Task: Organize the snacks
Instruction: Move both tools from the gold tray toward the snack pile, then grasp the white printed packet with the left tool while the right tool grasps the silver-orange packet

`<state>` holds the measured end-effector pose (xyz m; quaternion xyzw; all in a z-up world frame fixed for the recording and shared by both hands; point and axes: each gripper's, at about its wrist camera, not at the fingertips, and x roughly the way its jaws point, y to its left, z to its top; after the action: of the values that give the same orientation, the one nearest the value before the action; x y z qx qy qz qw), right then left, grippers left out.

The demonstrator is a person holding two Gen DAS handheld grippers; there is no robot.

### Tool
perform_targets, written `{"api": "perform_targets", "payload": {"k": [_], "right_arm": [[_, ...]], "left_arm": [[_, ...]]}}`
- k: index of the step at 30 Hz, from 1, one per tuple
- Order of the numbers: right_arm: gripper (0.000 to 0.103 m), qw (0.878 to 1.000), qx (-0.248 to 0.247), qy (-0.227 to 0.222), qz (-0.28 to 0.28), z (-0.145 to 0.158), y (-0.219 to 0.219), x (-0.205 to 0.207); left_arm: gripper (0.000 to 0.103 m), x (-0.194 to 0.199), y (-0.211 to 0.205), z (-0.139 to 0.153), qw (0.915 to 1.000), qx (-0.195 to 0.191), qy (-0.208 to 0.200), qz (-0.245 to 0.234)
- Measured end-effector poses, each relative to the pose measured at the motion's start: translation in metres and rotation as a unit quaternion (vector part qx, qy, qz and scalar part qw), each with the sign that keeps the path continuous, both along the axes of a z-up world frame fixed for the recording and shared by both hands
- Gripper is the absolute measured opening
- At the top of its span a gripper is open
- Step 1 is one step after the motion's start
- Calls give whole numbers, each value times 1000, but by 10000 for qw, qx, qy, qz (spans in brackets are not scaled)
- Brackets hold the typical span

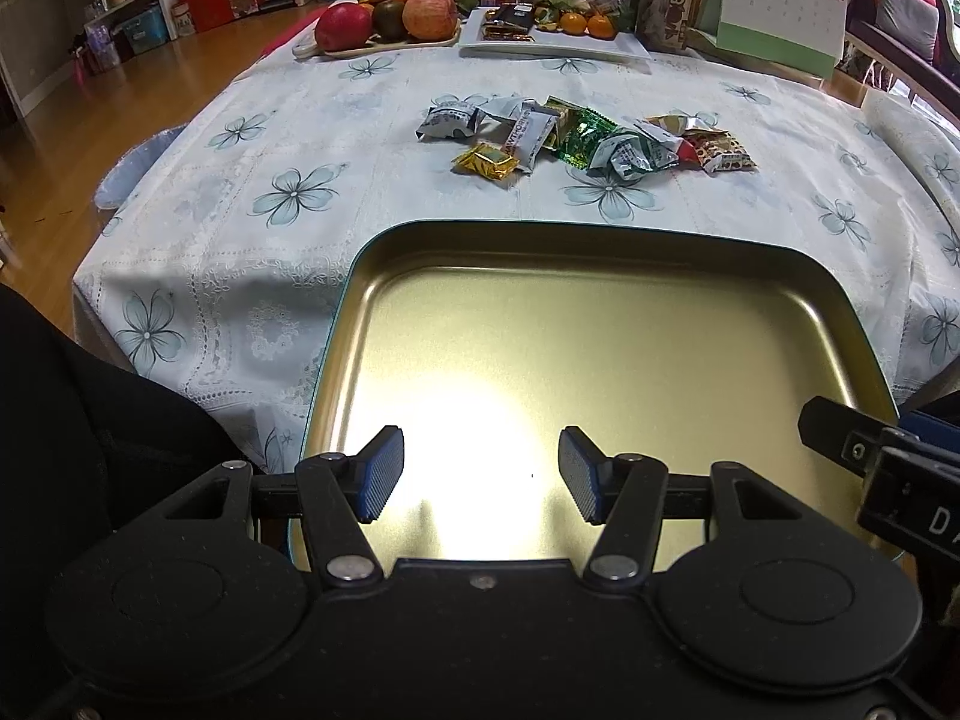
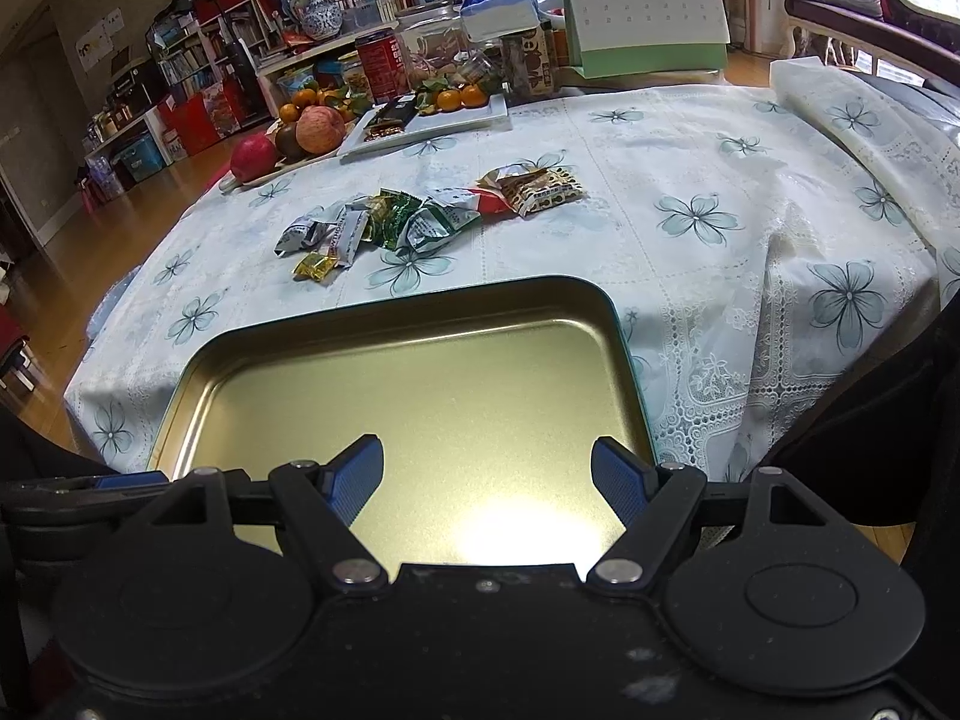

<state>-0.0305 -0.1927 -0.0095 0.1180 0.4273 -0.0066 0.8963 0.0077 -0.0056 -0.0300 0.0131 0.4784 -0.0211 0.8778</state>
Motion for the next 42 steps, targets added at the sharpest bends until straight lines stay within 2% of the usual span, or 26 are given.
{"api": "perform_targets", "payload": {"k": [11, 17, 25, 29, 34, 42], "right_arm": [[80, 9998, 39, 173, 16, 0, -1, 2], [77, 9996, 143, 248, -15, 2, -3, 3], [74, 9998, 38, 132, 122, 10, -2, 17], [72, 9987, 166, 280, 385, 14, -5, 39], [72, 9977, 357, 344, 460, 27, -17, 86], [72, 9957, 643, 608, 284, 28, -45, 186]], "left_arm": [[61, 2, 8, 0, 9993, -125, 265, 214], [61, 3, 6, 2, 9992, 127, 278, 240], [61, 17, 1, 12, 9988, 335, 341, 102], [61, 39, 4, 25, 9991, 332, 270, -33], [61, 83, 11, 40, 9992, 75, 358, -142], [60, 175, 26, 34, 9969, -197, 755, -55]]}}
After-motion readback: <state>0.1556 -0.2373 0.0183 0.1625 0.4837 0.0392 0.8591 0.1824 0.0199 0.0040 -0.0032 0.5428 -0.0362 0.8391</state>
